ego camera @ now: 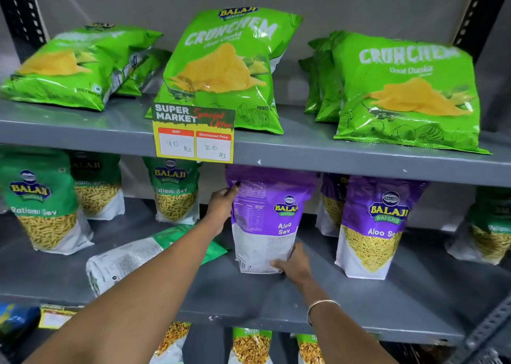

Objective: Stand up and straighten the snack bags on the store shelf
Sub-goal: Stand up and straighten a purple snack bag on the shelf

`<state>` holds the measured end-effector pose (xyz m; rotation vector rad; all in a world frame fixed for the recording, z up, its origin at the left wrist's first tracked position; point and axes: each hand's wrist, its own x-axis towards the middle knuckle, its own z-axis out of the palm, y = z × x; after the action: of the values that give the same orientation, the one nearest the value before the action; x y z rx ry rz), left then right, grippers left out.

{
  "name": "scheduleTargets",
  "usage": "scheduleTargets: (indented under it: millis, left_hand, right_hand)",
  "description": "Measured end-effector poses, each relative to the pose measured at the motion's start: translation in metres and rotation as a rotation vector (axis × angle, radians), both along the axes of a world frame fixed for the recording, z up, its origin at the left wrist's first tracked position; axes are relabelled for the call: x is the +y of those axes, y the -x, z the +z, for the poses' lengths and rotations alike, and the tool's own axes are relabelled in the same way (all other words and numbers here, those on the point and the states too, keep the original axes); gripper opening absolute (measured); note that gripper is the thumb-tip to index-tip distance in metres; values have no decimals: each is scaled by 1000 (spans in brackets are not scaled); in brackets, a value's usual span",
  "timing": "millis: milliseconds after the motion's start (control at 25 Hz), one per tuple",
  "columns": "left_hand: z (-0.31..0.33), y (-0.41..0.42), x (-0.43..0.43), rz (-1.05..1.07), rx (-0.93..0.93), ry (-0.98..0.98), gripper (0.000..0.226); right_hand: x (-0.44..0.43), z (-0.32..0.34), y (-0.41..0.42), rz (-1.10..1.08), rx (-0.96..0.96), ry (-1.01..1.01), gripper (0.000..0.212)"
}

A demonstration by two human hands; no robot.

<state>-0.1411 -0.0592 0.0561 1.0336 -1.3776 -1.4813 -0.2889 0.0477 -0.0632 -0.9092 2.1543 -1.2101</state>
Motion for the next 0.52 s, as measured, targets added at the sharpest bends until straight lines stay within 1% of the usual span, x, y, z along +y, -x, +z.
scheduleTargets:
  millis: [80,120,160,200,280,360,400,480,520]
  left_hand:
    - [-5,-6,1,-37,6,-54,21]
    - [-9,-9,2,-110,-29,-84,22]
    - [-14,-13,4,-210,-109,-106,26]
    - [-22,-16,6,-305,-204,-116,36]
    - [-36,-23,11,-398,-323,-116,47]
    - [-45,-26,13,-378,-333,-96,51]
    - [-46,-28,13,-374,-346,-80,55]
    - [-46,-32,14,-449,-412,-68,57]
    - [-48,-33,14,-504,-443,-76,53]
  right_hand:
    - [0,-2,1,-5,24,-22,61]
    - [0,-2,1,-10,55,-42,64]
    - [0,-3,1,-25,83,-64,68]
    - [0,-2,0,-43,93,-78,69]
    - [-1,-3,-4,-75,51,-74,64]
    - [-2,-4,-8,-94,1,-41,57]
    - [-3,-5,-8,-93,-13,-37,50]
    - [-3,-3,-8,-36,-61,-27,40]
    - [-1,-2,-9,31,-110,-13,40]
